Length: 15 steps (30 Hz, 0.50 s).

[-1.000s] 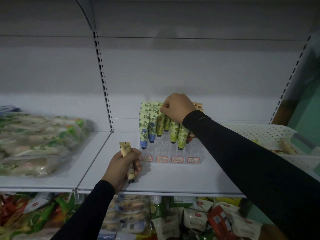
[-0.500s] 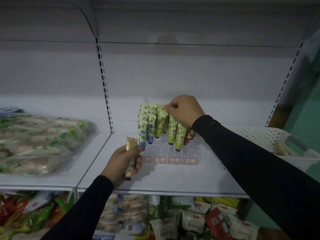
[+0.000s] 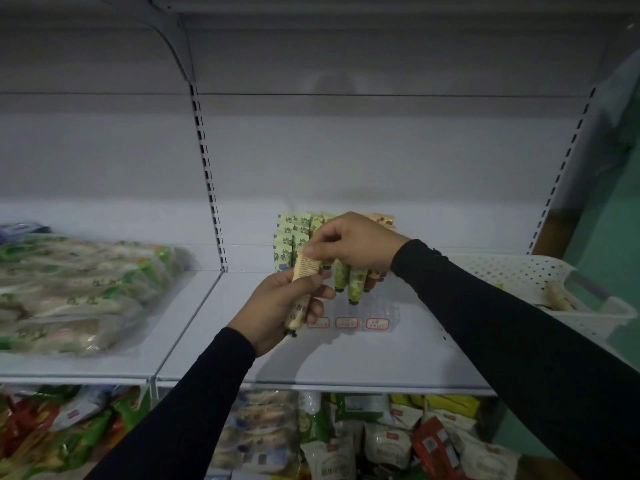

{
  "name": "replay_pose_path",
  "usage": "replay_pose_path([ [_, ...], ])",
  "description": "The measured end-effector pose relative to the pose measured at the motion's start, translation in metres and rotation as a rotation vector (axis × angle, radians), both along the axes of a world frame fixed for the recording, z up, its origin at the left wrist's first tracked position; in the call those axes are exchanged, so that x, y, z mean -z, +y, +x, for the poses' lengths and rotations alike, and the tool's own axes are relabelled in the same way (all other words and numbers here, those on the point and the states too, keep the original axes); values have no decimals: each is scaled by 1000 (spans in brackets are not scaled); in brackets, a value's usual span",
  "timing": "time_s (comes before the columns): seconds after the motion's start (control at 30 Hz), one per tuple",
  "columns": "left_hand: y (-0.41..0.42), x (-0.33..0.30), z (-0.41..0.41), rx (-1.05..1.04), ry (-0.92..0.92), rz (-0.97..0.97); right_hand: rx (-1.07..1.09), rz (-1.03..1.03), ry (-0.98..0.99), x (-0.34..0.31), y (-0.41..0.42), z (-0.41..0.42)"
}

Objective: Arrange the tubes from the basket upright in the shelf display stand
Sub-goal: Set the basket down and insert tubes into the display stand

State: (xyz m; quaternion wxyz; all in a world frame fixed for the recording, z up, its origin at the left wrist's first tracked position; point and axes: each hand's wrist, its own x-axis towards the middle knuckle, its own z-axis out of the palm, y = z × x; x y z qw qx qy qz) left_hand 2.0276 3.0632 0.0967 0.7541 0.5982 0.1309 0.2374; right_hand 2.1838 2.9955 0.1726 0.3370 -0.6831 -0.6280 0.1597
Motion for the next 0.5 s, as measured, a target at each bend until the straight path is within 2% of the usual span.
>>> replay_pose_path([
  [0.2, 2, 1, -1, 99, 37, -150, 25, 28, 195, 0, -8, 18],
  [0.33, -2, 2, 7, -36, 2, 15, 41, 29, 513, 0, -14, 22],
  [0.43, -7, 3, 16, -203, 19, 165, 61, 3, 434, -2, -21, 22],
  [0.5, -10, 3, 23, -265, 4, 193, 64, -18, 356, -5, -28, 24],
])
